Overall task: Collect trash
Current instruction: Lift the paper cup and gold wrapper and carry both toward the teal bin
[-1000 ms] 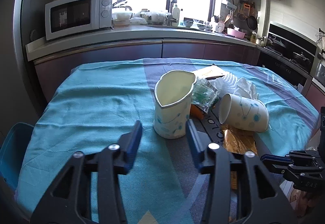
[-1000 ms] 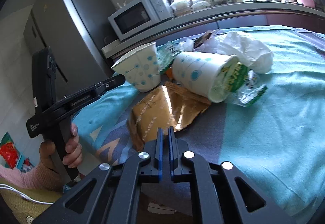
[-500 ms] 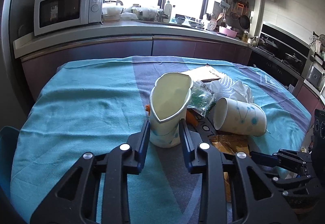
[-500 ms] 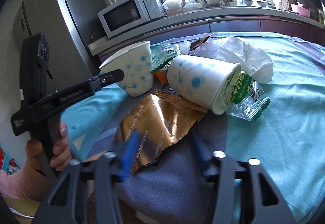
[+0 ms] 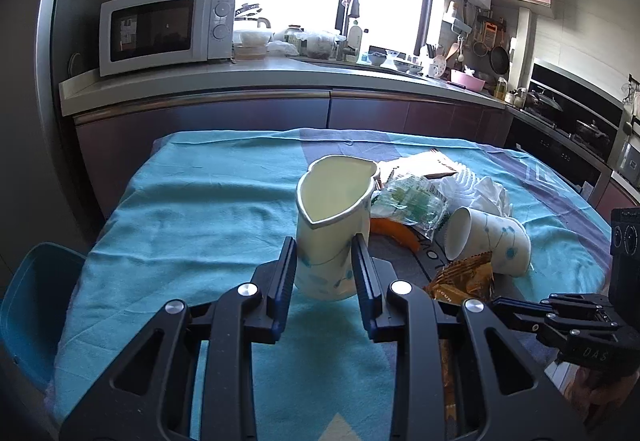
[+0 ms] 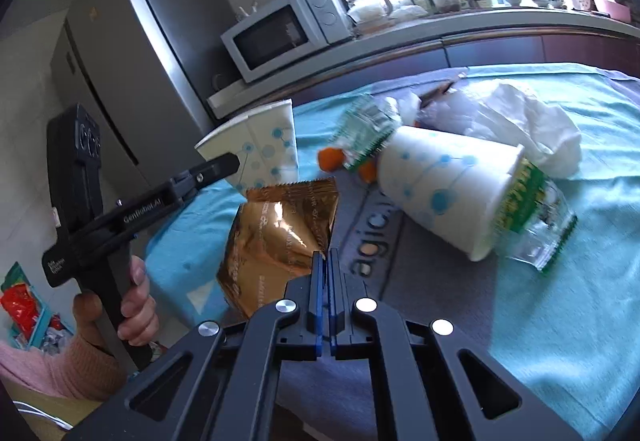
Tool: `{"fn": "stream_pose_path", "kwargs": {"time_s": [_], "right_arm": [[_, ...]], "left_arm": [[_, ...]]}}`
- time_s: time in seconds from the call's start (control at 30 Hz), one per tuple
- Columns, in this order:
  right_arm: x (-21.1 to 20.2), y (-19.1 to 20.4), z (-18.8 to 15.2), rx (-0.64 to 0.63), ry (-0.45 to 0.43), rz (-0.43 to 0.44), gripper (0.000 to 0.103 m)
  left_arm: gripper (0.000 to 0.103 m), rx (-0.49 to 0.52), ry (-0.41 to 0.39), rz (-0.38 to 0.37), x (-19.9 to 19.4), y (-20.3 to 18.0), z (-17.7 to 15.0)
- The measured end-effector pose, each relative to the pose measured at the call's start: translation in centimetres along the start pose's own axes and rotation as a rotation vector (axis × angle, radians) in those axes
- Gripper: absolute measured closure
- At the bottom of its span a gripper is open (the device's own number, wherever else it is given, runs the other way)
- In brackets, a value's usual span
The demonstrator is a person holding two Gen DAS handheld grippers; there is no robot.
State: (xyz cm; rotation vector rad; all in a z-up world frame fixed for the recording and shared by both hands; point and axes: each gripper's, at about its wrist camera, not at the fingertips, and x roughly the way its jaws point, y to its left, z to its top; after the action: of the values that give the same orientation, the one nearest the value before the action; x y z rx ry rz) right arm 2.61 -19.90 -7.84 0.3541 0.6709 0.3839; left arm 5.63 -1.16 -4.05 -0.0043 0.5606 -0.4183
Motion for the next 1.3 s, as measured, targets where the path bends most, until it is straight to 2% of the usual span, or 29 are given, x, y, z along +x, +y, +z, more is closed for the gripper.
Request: {"fn": "stream_pose_path", "kwargs": {"time_s": [0.17,0.3,0.33,0.37,0.43,0.57,0.6,0.63,0.67,0.73,0.77,0.83,1.17,1.3], "right_arm": [[0.6,1.1,1.4,-0.018,-0.003,0.064,0.102],[2.0,1.7,1.9,-0.035,0.056,0.050,0.098],[2.3,1.8,1.9,-0.038,0.078,0.043,0.087],[2.4,1.8,1.6,-0.038,0.092,0.037,0.064],[2.7,2.0,1.2,-0.043,0.104,0.009,0.040],[3.6,2.2,0.3,-0.057,0.139,-0.026,0.039],[3.8,2.5,0.3,-0.083,0.141,-0.046,0.039],[3.9,2.9,0.1,-0.107,0.142,-0.062,0.047],[4.2,3.3,0.0,-0.123,0.152,-0.066,0.066],[4.6,3.6,-0.1,-0.151,0.152,-0.100,0.080],[4.7,3.6,0.0,-0.151,0.155,-0.098,0.091],[5.0,3.3,0.1,-0.135,0.166,-0.081,0.101],[5.5,4.2,1.9,-0.126,0.133,0.043,0.102],[6.3,4.3,2.4,-0.107,0.151,0.076,0.102]], "left_arm": [[0.075,-0.032,-0.018,0.050,-2.4,2.5,-0.1],[0.075,-0.058,-0.035,0.085,-4.1,4.5,-0.6],[0.075,-0.061,-0.036,0.093,-4.4,4.9,-0.8],[0.075,-0.064,-0.037,0.099,-4.7,5.2,-0.9],[0.075,-0.072,-0.034,0.106,-5.0,5.7,-1.3],[0.075,-0.101,-0.017,0.112,-5.0,7.0,-2.0],[0.075,-0.106,-0.013,0.115,-4.9,7.2,-2.2],[0.075,-0.110,-0.008,0.115,-4.8,7.3,-2.3],[0.075,-0.112,-0.006,0.115,-4.7,7.4,-2.5],[0.075,-0.114,-0.004,0.120,-4.9,7.6,-2.8],[0.075,-0.115,-0.004,0.124,-4.9,7.7,-2.8],[0.075,-0.121,-0.007,0.129,-5.2,8.0,-2.9],[0.075,-0.166,-0.030,0.180,-7.1,10.4,-3.4],[0.075,-0.184,-0.032,0.195,-7.7,11.3,-3.7]]}}
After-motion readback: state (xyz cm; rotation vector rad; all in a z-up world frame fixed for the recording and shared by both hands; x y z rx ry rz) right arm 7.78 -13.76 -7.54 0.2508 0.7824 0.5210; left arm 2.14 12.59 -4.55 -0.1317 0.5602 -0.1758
